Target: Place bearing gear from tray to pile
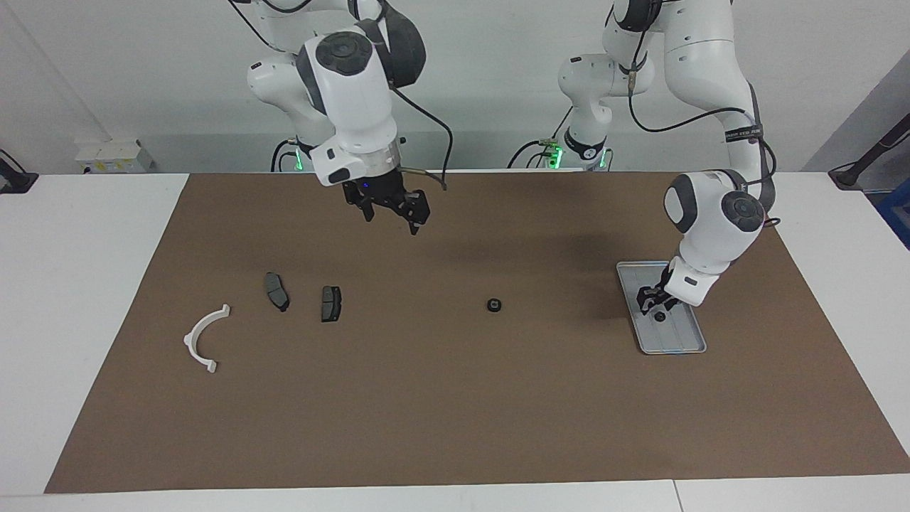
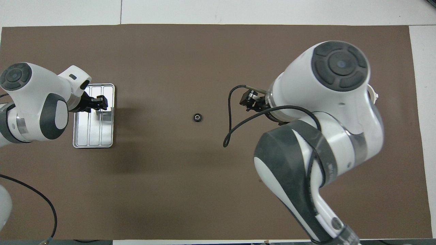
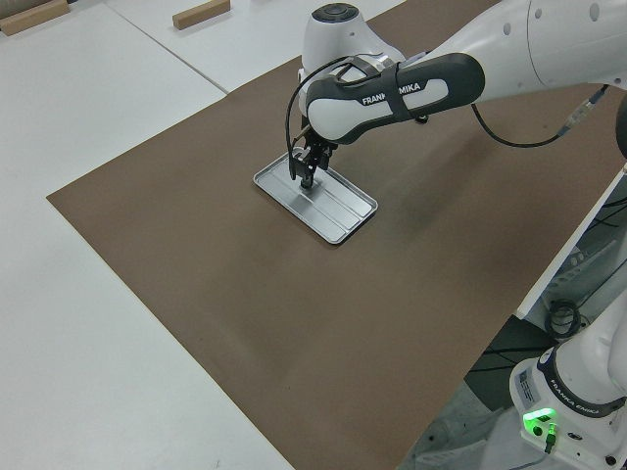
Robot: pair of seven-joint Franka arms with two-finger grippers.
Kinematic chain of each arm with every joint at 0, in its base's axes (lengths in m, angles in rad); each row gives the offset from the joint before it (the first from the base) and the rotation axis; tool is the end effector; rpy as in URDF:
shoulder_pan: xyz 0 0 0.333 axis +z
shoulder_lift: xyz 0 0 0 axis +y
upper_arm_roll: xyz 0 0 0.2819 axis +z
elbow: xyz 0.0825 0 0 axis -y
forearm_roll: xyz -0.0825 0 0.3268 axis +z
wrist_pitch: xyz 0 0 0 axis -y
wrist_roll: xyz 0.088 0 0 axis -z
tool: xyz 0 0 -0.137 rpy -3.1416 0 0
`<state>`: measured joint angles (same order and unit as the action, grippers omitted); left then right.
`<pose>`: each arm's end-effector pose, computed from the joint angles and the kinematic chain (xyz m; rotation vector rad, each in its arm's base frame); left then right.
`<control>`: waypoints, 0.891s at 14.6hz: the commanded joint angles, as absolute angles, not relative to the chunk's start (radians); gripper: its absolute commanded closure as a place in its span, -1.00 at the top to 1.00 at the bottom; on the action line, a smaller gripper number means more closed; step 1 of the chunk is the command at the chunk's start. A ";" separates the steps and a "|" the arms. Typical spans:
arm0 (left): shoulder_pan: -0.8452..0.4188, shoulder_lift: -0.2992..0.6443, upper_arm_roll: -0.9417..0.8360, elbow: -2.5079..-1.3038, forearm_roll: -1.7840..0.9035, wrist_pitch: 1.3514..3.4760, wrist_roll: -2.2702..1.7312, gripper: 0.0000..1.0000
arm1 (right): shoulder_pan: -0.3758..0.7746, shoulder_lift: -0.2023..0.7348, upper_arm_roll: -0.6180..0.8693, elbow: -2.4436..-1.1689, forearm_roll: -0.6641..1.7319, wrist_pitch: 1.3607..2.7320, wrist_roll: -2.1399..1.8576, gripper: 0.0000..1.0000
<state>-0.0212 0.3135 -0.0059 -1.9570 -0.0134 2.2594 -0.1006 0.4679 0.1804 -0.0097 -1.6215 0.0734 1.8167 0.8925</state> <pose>0.5548 -0.0156 0.2904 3.1275 0.1288 -0.0185 0.4974 0.2548 0.4656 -2.9996 0.6889 0.0492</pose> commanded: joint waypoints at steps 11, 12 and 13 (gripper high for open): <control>0.015 0.337 -0.015 -1.974 -0.003 2.336 -0.054 0.10 | 0.660 0.814 -0.028 -1.043 -0.015 1.858 1.146 1.00; 0.015 0.337 -0.014 -1.973 -0.003 2.336 -0.057 0.09 | 0.661 0.825 -0.028 -1.040 -0.015 1.858 1.146 1.00; 0.015 0.337 -0.014 -1.974 -0.003 2.336 -0.057 0.08 | 0.669 0.836 -0.028 -1.040 -0.015 1.859 1.147 1.00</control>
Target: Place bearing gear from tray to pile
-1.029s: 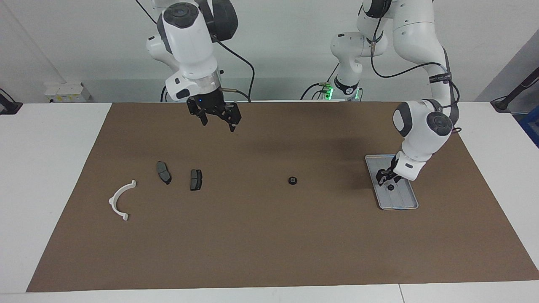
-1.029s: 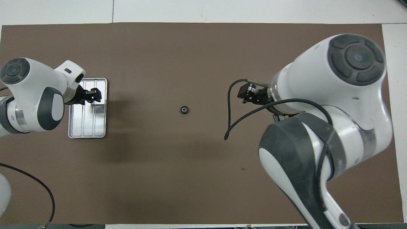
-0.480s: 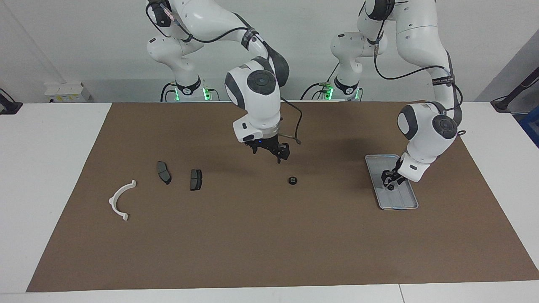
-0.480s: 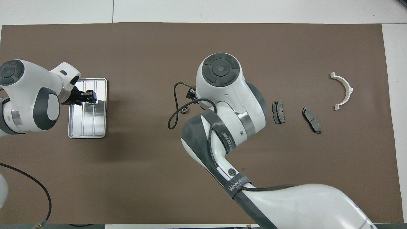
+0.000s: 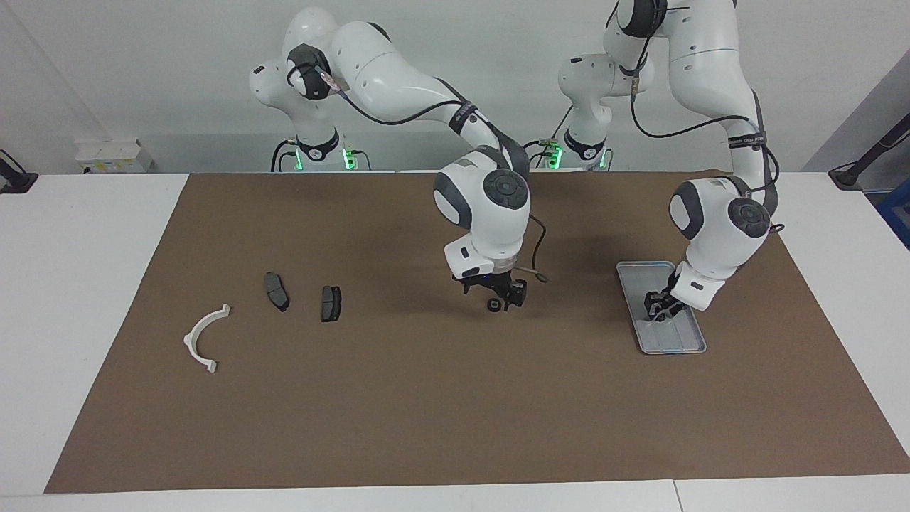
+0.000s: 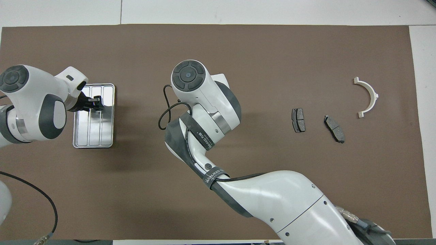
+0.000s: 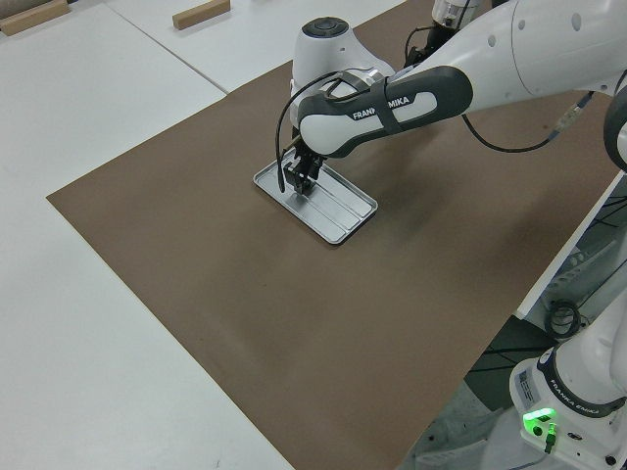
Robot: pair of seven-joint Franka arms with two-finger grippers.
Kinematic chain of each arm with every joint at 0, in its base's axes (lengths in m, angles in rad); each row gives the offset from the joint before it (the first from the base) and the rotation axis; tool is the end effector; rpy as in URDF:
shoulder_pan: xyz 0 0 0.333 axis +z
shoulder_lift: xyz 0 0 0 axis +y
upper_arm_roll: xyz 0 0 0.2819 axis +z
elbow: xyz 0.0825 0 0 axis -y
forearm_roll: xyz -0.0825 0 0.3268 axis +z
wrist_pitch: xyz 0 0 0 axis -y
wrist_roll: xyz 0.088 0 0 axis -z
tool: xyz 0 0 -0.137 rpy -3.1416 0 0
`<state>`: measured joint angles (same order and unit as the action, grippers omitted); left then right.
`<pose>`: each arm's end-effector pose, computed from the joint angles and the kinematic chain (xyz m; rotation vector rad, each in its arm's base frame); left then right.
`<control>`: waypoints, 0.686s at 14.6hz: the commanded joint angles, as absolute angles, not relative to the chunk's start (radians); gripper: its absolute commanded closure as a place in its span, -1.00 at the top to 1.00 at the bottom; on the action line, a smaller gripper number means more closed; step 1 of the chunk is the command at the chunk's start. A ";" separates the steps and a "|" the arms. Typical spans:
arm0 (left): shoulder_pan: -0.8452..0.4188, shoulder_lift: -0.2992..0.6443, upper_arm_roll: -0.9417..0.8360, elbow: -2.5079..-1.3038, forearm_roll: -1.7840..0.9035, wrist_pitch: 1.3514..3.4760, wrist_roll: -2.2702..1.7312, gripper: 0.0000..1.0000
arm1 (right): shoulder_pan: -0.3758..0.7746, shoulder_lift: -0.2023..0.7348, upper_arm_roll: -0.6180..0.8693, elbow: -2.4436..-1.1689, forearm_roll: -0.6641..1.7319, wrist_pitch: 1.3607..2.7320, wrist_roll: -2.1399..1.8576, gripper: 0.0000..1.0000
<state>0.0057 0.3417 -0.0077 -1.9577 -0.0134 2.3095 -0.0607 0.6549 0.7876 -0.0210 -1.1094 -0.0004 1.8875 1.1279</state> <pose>0.5603 -0.0016 0.2788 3.1269 0.1066 0.0152 0.5462 0.4062 0.3091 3.0322 -0.7545 0.0091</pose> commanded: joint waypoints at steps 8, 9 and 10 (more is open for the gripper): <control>0.015 0.344 -0.014 -1.974 -0.003 2.342 -0.057 0.06 | 0.721 0.891 -0.025 -1.049 -0.041 1.890 1.149 1.00; 0.015 0.345 -0.014 -1.973 -0.003 2.344 -0.057 0.06 | 0.718 0.891 -0.025 -1.051 -0.043 1.899 1.150 1.00; 0.015 0.345 -0.014 -1.974 -0.003 2.347 -0.057 0.05 | 0.718 0.891 -0.025 -1.058 -0.041 1.934 1.152 1.00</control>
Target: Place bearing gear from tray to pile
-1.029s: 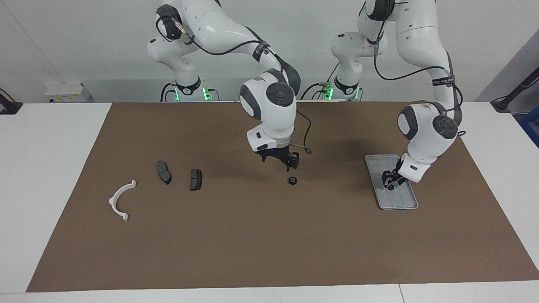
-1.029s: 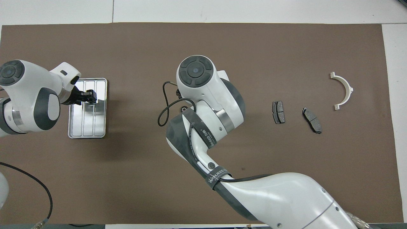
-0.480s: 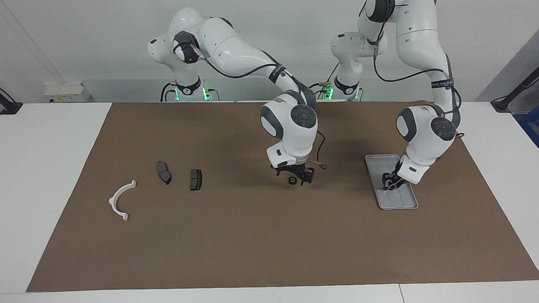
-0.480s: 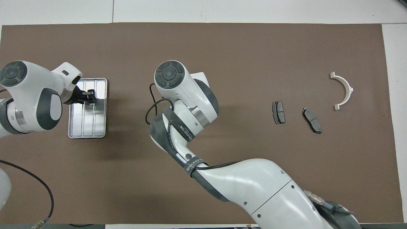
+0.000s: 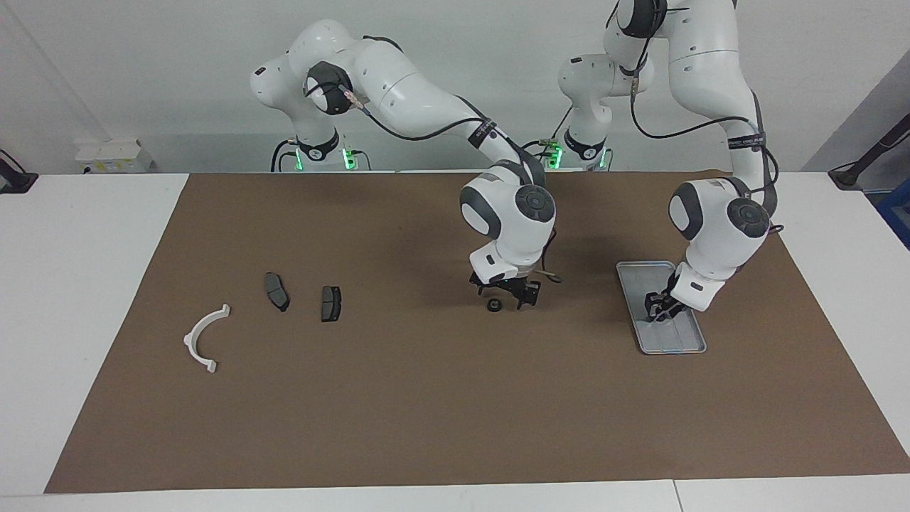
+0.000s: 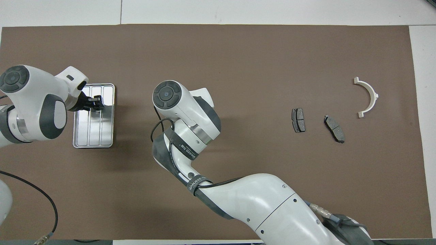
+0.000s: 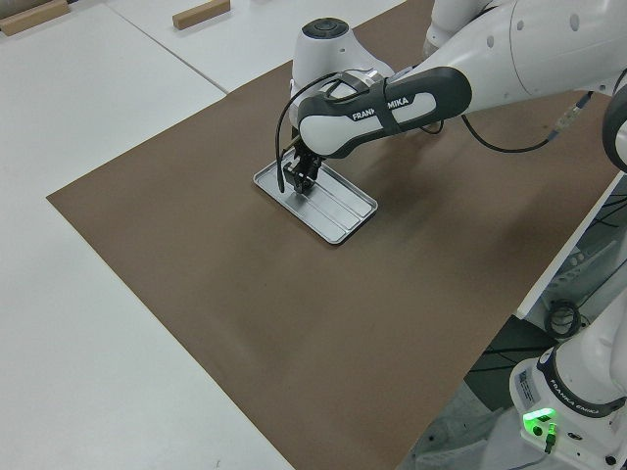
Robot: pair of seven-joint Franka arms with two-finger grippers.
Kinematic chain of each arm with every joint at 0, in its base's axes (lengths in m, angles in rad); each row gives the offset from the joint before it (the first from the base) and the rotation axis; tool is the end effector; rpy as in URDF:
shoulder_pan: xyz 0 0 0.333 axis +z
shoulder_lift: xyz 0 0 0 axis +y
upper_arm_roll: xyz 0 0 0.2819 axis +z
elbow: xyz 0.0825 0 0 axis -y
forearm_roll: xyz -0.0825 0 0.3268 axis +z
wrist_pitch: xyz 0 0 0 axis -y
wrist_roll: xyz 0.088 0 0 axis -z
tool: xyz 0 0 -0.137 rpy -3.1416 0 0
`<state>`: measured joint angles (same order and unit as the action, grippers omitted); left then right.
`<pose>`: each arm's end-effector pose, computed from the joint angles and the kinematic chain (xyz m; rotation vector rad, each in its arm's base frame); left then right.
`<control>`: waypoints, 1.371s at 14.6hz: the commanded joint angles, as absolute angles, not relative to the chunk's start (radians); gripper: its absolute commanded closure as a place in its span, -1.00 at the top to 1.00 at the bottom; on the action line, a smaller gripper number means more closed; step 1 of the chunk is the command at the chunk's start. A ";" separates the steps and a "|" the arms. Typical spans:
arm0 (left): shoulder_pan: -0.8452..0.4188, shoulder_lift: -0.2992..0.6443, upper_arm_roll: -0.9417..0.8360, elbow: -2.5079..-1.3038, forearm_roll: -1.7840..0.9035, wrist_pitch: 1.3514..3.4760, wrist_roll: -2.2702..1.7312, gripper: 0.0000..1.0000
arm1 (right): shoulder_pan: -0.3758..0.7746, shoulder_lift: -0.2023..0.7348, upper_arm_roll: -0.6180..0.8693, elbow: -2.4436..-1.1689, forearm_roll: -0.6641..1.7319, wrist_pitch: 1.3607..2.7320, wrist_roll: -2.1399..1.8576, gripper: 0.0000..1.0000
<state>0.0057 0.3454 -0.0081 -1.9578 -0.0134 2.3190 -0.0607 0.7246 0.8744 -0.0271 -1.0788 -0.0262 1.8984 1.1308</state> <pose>0.5614 -0.0018 0.2776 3.1266 0.1061 0.0241 0.5223 0.4410 0.2637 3.0047 -0.6326 0.0044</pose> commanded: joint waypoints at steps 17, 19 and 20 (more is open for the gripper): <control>0.008 0.330 -0.014 -1.860 -0.006 2.094 -0.066 -1.00 | 0.677 0.870 -0.015 -1.129 0.005 1.950 1.118 0.92; 0.003 0.318 -0.015 -1.806 -0.012 2.019 -0.119 -1.00 | 0.675 0.859 -0.015 -1.147 0.005 1.944 1.112 0.91; 0.000 0.318 -0.020 -1.793 -0.014 2.010 -0.158 -1.00 | 0.675 0.858 -0.011 -1.155 0.006 1.944 1.111 0.89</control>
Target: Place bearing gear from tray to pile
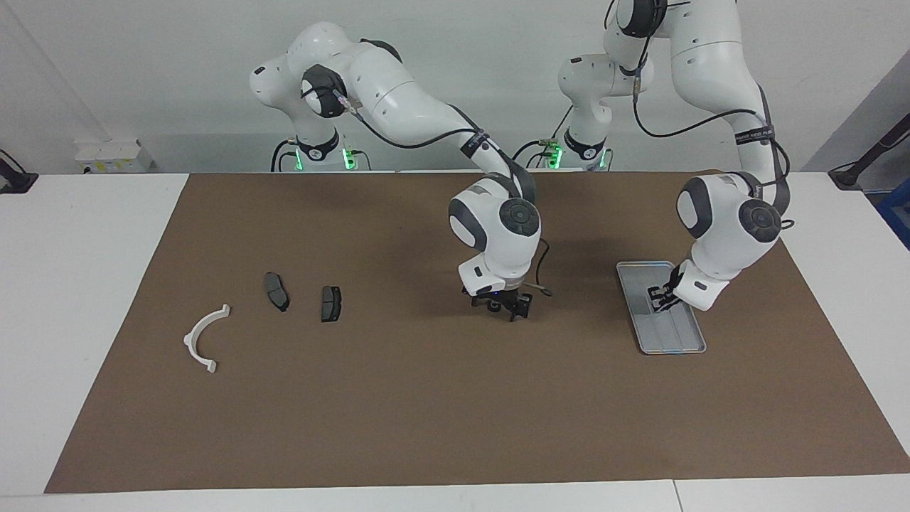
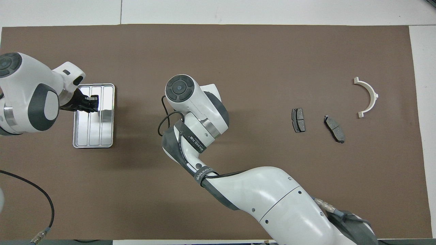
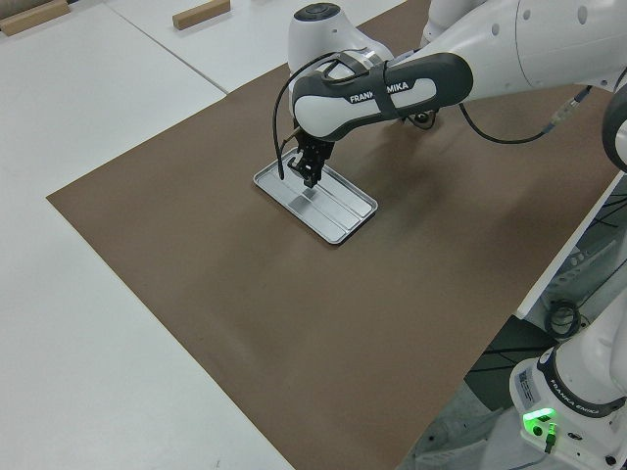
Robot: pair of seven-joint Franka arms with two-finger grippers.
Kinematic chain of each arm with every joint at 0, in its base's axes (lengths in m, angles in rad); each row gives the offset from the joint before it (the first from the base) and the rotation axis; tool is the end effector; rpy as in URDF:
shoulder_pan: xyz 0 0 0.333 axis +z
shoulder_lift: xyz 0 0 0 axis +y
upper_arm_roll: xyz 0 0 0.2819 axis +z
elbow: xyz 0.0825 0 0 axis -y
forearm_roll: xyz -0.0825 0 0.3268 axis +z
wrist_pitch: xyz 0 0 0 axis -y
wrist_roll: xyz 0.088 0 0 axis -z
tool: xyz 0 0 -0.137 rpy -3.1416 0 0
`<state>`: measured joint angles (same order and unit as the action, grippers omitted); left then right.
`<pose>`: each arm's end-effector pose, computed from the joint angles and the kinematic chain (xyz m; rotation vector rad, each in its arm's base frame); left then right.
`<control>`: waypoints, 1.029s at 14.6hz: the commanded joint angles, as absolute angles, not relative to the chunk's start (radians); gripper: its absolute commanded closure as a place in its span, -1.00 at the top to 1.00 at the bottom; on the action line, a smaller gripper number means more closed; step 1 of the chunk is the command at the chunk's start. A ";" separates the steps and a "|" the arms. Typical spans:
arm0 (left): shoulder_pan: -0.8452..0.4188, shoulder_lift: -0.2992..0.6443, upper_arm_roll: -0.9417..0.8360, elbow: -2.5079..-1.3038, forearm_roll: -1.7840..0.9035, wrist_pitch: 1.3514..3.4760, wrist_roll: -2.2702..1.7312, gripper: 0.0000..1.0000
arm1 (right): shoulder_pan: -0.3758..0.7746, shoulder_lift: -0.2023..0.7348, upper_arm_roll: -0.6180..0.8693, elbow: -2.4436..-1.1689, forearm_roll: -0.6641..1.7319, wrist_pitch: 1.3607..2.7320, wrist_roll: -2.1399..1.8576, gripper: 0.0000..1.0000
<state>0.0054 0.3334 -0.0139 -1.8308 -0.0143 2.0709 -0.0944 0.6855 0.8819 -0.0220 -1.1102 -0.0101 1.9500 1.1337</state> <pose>0.5621 -0.0056 0.3135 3.1227 0.1467 -0.1471 0.5371 0.4238 0.2497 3.0114 -0.7029 -0.0084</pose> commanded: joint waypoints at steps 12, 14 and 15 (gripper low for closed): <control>-0.031 0.302 -0.023 -1.799 -0.014 2.006 -0.247 -1.00 | 0.666 0.856 0.012 -1.160 0.051 1.950 1.111 -0.37; -0.031 0.302 -0.023 -1.801 -0.014 2.011 -0.247 -1.00 | 0.661 0.856 0.012 -1.160 0.049 1.951 1.109 -1.00; -0.031 0.302 -0.023 -1.802 -0.014 2.011 -0.247 -1.00 | 0.658 0.854 0.012 -1.160 0.049 1.950 1.111 -1.00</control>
